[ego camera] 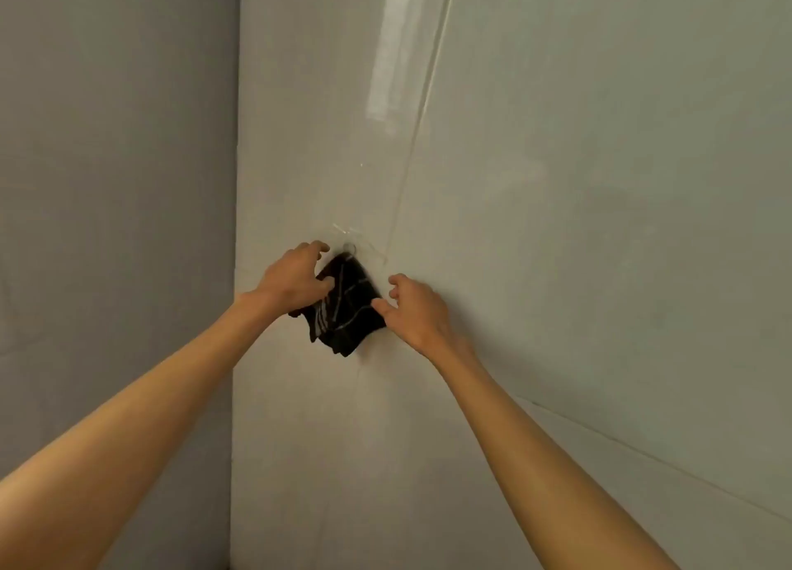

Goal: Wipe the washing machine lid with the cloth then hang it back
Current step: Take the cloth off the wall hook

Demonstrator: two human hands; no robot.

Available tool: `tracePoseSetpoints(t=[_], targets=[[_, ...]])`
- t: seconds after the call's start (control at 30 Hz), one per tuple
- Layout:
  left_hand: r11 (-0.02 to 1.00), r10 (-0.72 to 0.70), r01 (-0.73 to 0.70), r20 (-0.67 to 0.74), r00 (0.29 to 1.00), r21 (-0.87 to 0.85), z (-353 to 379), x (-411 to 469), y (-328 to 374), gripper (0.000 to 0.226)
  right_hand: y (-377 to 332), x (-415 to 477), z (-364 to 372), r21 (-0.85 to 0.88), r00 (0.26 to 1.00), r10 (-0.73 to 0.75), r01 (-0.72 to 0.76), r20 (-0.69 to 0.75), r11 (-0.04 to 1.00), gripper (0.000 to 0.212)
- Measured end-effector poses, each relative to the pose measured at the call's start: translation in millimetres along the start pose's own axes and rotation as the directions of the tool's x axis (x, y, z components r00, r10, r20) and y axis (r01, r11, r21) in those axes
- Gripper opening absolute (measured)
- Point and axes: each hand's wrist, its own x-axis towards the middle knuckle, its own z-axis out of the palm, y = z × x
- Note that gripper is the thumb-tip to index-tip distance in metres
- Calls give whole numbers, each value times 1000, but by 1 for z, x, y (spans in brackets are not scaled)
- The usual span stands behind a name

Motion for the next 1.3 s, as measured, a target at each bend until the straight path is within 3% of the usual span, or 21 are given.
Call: tracePoseSetpoints(t=[0.17, 0.27, 0.37, 0.5, 0.67, 0.83, 1.1, 1.3], targets=[[996, -87, 87, -19, 996, 3, 36, 7, -30, 26, -6, 22, 41, -212, 995, -60, 42, -78, 976, 17], [994, -70, 52, -200, 977, -93, 49, 4, -37, 15, -1, 26, 54, -115, 976, -46, 22, -213, 993, 16], [975, -52, -43, -411, 910, -218, 51, -7, -26, 15, 5, 19, 48, 46, 935, -27, 47, -354, 998, 14], [959, -9, -125, -470, 883, -253, 52, -25, 2, 16, 27, -10, 27, 167, 901, -14, 96, -433, 981, 12], [954, 105, -199, -368, 924, -226, 92, -71, 38, 14, 88, -80, 18, 269, 908, 63, 56, -414, 961, 8], [961, 119, -146, -126, 985, -237, 195, -144, 58, 13, 173, -179, 55, 299, 932, 243, -159, -269, 941, 11], [953, 107, -36, 221, 969, -302, 413, -277, 50, 13, 306, -335, 179, 333, 870, 488, -440, -75, 834, 18], [932, 114, -9, 271, 956, -362, 558, -350, 13, 14, 395, -418, 295, 359, 827, 558, -503, -64, 786, 10]])
